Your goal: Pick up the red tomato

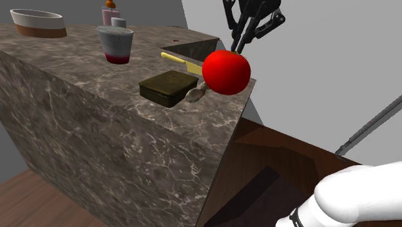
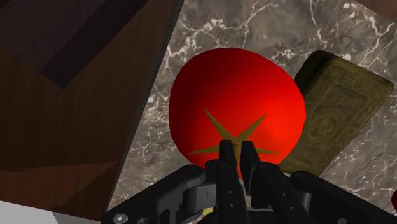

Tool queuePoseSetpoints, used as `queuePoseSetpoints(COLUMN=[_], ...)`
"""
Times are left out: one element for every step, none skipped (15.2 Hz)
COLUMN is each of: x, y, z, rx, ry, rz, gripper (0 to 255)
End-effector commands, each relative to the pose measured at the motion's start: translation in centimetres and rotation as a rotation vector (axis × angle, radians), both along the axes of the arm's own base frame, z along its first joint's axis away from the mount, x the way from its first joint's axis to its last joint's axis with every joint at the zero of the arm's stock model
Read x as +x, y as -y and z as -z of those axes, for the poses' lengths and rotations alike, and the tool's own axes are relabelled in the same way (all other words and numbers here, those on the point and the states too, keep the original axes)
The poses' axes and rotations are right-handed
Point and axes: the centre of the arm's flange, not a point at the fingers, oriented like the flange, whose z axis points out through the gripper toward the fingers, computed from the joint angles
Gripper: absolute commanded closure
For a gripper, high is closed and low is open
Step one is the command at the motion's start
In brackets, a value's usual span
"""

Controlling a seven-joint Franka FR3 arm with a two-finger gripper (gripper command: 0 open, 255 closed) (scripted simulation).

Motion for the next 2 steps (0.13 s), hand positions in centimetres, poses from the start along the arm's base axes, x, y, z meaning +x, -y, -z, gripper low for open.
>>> queuePoseSetpoints(x=[0.05, 0.05], y=[0.14, 0.14], z=[-0.58, -0.58], rx=[0.000, 0.000], ry=[0.000, 0.000], rz=[0.000, 0.000], gripper=[255, 255])
